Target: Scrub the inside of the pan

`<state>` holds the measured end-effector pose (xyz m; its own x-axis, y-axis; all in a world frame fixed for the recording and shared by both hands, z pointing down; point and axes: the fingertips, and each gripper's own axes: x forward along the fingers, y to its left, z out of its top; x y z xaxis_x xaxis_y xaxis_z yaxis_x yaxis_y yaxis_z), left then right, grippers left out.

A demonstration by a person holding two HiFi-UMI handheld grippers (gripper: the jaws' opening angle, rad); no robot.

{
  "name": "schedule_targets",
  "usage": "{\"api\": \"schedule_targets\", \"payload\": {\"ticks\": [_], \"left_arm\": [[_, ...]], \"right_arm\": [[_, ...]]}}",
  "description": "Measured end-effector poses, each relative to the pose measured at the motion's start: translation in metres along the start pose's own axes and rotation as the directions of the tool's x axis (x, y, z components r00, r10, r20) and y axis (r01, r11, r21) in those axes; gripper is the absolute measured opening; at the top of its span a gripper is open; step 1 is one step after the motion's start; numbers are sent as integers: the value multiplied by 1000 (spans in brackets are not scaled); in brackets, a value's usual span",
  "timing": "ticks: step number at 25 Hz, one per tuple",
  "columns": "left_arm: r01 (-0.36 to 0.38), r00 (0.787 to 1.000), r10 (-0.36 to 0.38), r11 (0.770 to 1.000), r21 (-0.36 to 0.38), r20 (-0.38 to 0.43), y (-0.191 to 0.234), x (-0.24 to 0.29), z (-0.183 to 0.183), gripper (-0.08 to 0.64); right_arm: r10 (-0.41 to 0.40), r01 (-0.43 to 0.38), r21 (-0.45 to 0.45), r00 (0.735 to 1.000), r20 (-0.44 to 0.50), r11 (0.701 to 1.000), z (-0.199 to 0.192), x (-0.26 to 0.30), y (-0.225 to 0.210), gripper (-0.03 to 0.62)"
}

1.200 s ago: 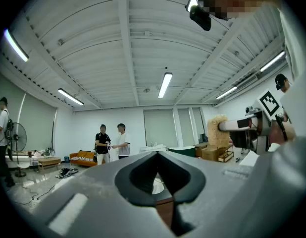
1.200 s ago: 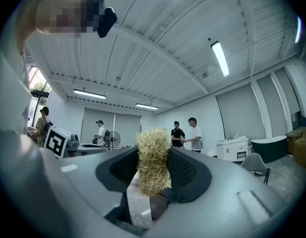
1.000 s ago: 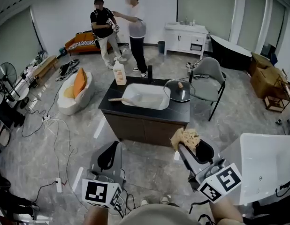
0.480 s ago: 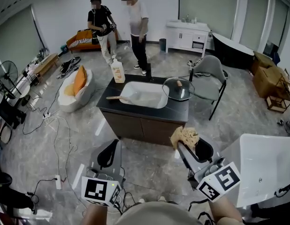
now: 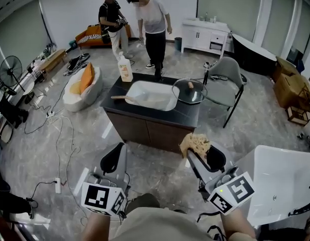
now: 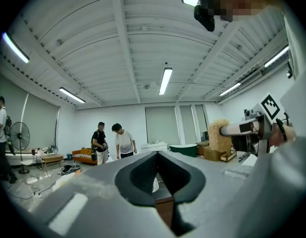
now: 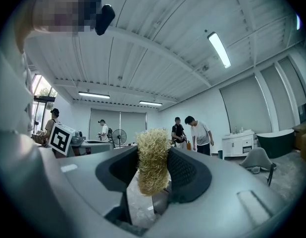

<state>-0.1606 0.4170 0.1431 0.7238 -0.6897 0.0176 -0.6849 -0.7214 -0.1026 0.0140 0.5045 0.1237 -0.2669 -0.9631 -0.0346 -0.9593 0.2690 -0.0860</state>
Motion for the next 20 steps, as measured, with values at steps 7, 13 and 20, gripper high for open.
{"api": "schedule_targets", "payload": {"ticks": [7,13,20], "left_arm": [[14,1000,-14,1000,17,4,-13,10,-1,2],[16,1000,-16,1000,24,16,-3,23,-17,2],[7,1000,-7,1000,28,1,28,51,-32,2]], "right_arm": [[2,-3,-125,1000,-10,992,-3,-1,-1,179],[12,-13,-122,1000,-11,992,-20,20,-8,181],[19,-23,-103,999,-34,994,-36,63,-22,181]]}}
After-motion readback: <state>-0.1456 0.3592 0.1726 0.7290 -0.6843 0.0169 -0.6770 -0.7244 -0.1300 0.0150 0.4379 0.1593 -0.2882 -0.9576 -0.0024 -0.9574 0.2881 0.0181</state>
